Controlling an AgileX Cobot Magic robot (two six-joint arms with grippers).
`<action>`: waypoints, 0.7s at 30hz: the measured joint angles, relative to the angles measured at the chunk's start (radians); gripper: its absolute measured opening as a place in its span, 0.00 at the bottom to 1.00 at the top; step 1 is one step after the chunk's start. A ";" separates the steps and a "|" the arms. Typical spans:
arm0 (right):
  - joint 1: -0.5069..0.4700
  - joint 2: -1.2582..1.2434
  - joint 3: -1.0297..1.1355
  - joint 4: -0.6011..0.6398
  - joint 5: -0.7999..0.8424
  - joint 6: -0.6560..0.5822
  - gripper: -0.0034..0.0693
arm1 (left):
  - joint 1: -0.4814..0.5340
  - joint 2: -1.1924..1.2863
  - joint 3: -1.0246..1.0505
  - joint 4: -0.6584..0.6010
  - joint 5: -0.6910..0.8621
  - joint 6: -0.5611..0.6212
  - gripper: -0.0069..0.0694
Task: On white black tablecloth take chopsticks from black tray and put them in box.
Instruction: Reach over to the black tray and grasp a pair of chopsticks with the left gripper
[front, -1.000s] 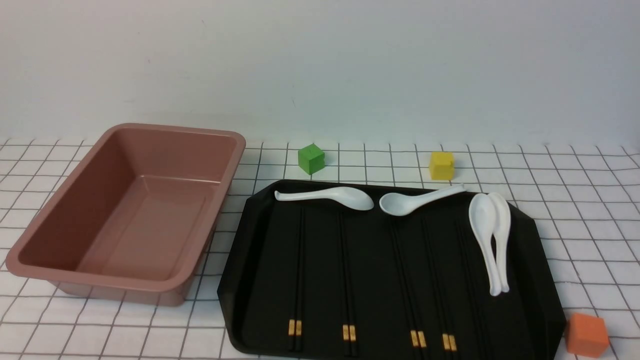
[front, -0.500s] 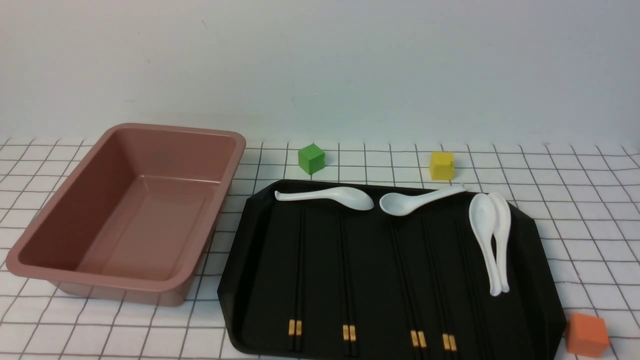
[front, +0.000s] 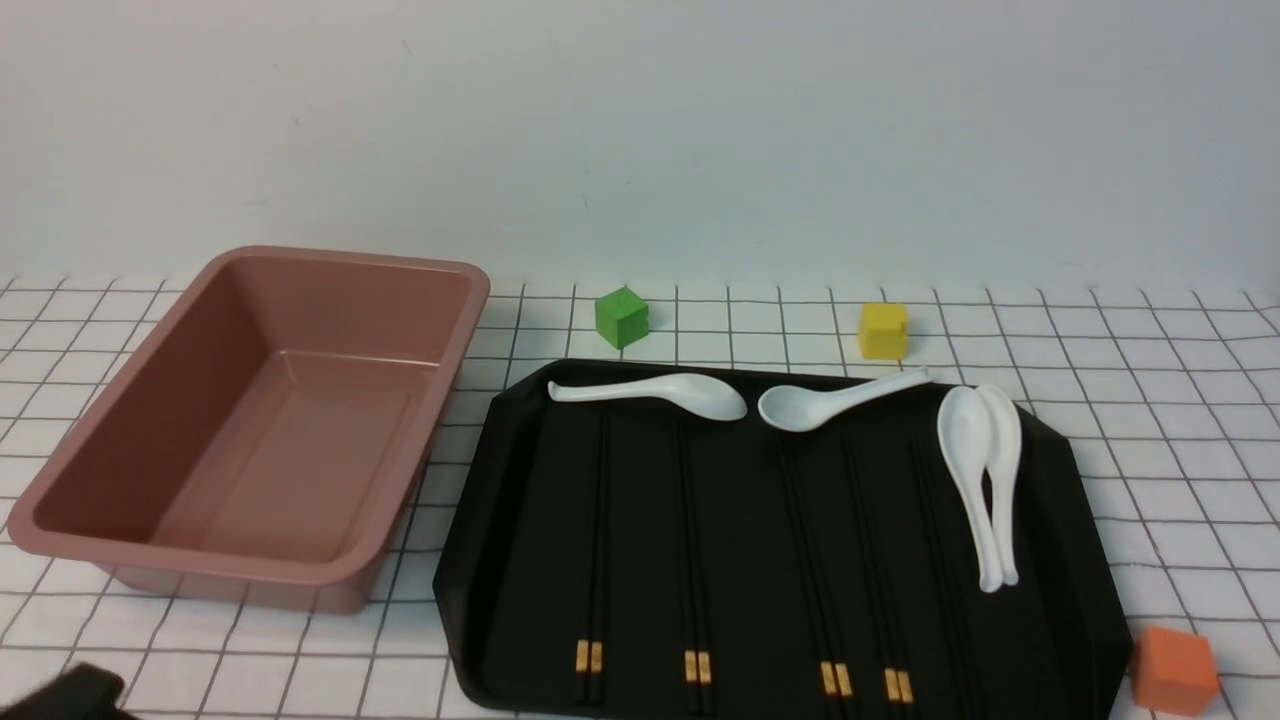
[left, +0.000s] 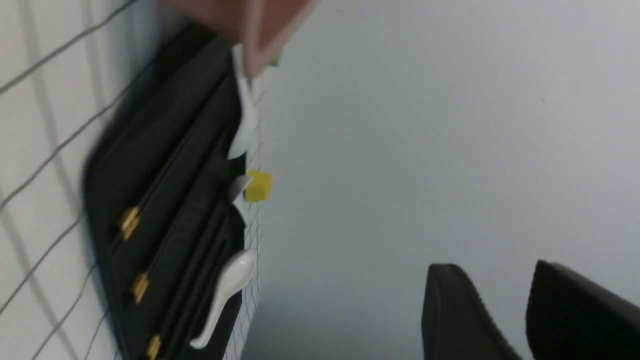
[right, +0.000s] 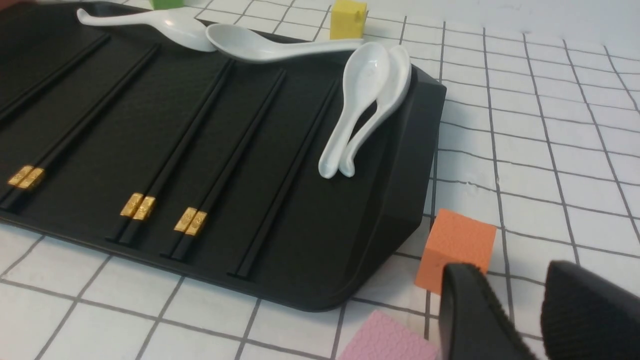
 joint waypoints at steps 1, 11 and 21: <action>0.000 0.000 0.000 0.000 0.000 0.000 0.38 | 0.000 0.003 -0.075 0.003 0.002 0.100 0.36; 0.000 0.000 0.000 0.000 0.000 0.000 0.38 | 0.000 0.714 -0.476 0.457 0.648 0.326 0.07; 0.000 0.000 0.000 0.000 0.000 0.000 0.38 | -0.214 1.332 -0.735 0.565 0.673 0.353 0.07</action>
